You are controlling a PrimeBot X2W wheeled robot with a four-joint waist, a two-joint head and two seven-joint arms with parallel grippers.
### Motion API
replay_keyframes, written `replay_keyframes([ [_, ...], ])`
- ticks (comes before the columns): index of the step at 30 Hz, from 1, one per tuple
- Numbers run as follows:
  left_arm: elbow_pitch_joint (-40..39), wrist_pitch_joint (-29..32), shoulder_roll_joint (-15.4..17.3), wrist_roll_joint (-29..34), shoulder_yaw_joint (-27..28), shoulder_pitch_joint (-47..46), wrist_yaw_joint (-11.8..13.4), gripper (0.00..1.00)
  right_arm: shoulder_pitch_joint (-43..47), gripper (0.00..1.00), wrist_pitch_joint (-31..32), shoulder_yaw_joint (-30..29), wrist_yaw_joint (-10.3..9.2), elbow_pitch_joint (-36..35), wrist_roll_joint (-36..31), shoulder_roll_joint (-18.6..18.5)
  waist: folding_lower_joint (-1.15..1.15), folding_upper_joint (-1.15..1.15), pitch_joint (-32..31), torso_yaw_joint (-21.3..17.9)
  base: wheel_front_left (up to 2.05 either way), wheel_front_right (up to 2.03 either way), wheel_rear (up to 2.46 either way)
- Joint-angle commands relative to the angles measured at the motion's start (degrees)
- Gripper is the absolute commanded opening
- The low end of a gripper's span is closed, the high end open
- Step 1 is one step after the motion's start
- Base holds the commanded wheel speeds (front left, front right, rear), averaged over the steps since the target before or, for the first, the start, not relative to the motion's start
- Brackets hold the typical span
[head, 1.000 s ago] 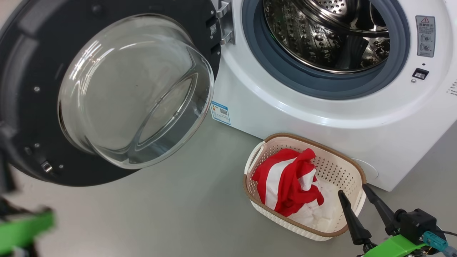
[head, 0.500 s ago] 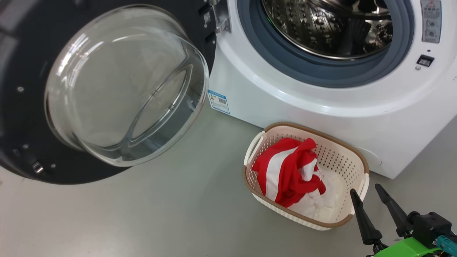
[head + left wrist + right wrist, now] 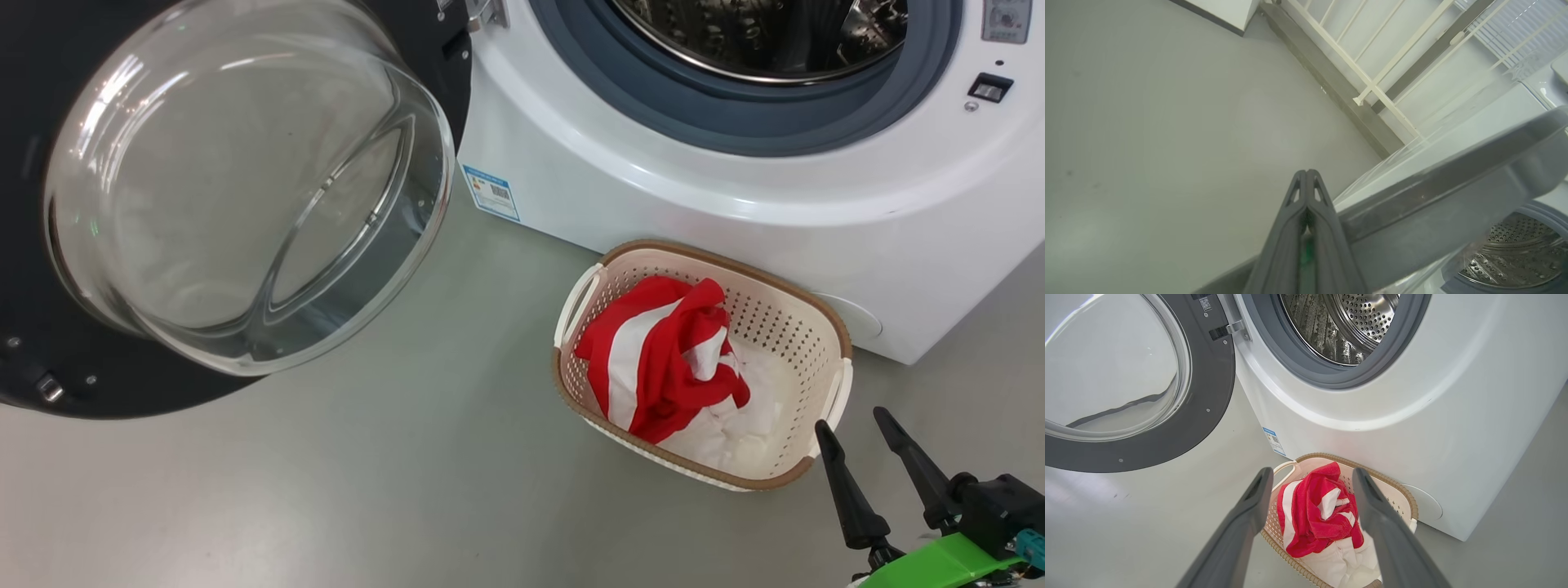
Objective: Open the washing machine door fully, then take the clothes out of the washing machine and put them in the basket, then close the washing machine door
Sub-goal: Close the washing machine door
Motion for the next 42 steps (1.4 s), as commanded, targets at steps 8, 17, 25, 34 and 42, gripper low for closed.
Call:
replay_keyframes([
  [8, -6.2, 10.6, 4.8, -7.2, -2.4, 1.6, -0.3, 0.00, -1.5, 1.00, -0.4, 0.9, 0.36, -1.2, -0.9, -0.7, 0.00, 0.00, -0.1, 0.1, 0.00, 0.00, 0.00],
  [17, -14.4, 14.8, 5.7, -11.9, -4.9, 7.2, -0.3, 0.00, -1.1, 1.00, -0.4, 0.5, 0.36, -0.8, -0.8, 0.2, 0.00, 0.00, -1.9, 0.2, 0.00, 0.00, 0.00],
  [25, -22.5, 17.9, 7.5, -15.4, -7.4, 11.9, -0.3, 0.00, -0.3, 1.00, -0.4, 0.6, 0.36, -0.5, -0.6, 1.3, 0.00, 0.00, -4.5, -0.3, 0.00, 0.00, 0.00],
  [34, -32.4, 19.6, 9.0, -18.0, -10.8, 14.3, -0.3, 0.00, 0.4, 1.00, -0.4, 0.5, 0.36, -0.6, -0.5, 2.2, 0.00, 0.00, -6.0, -1.1, 0.00, 0.00, 0.00],
  [42, -40.4, 19.4, 8.8, -19.2, -14.7, 15.1, -0.3, 0.00, 0.6, 1.00, -0.4, 0.4, 0.36, -0.7, -0.5, 2.6, 0.00, 0.00, -6.4, -2.6, 0.00, 0.00, 0.00],
])
